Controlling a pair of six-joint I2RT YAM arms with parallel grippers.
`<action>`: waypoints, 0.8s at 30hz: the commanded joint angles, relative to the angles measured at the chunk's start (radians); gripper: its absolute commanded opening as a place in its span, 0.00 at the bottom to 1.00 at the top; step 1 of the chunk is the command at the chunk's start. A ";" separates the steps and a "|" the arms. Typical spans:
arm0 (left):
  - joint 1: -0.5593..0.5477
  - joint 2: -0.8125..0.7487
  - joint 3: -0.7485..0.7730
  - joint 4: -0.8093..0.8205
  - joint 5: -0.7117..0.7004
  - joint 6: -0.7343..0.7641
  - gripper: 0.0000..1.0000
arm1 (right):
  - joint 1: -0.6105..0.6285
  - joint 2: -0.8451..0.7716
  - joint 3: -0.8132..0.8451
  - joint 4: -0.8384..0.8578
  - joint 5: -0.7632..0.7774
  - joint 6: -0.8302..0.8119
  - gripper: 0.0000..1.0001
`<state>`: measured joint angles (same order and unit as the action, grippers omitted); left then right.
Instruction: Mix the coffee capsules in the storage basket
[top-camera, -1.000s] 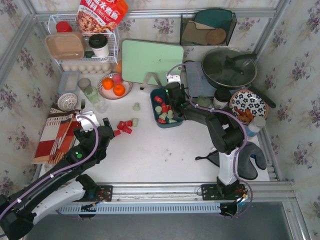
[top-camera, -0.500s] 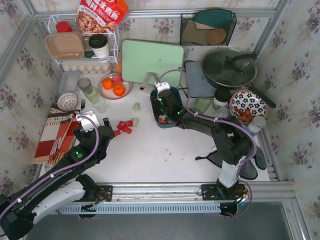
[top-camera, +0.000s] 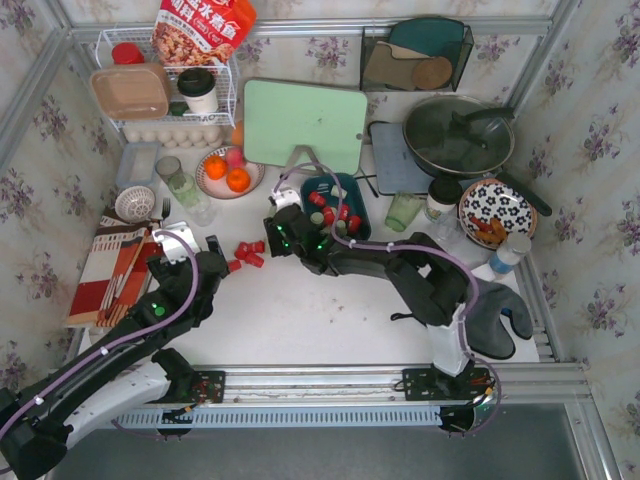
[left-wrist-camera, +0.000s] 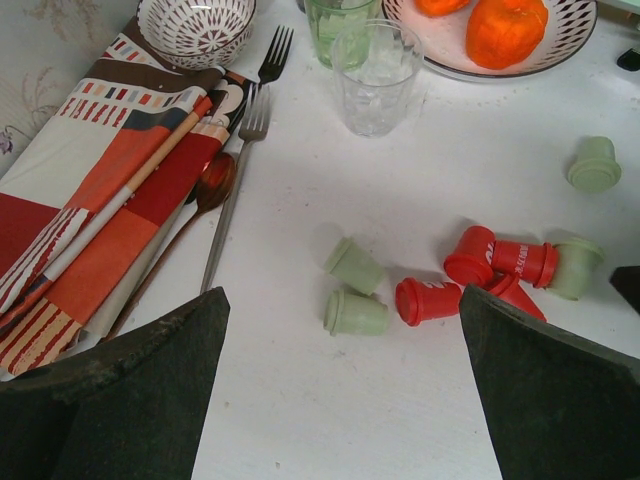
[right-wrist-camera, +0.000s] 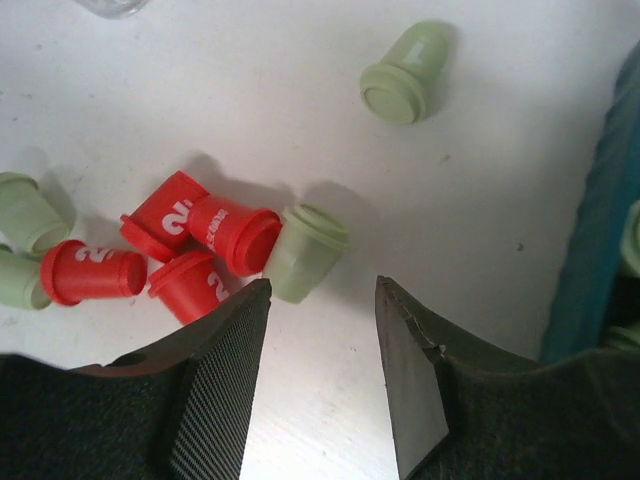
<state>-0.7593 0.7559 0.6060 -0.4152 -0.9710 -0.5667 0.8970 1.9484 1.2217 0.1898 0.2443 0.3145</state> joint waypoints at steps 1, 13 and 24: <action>0.000 -0.005 0.008 0.015 -0.017 -0.001 1.00 | 0.002 0.082 0.065 -0.017 0.027 0.059 0.54; 0.000 -0.009 0.009 0.013 -0.014 -0.001 1.00 | -0.001 0.267 0.270 -0.208 0.037 0.034 0.54; 0.000 -0.009 0.009 0.012 -0.016 -0.001 1.00 | -0.009 0.148 0.170 -0.191 0.070 0.013 0.37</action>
<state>-0.7593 0.7471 0.6060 -0.4156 -0.9707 -0.5667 0.8944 2.1654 1.4261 0.0315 0.2825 0.3511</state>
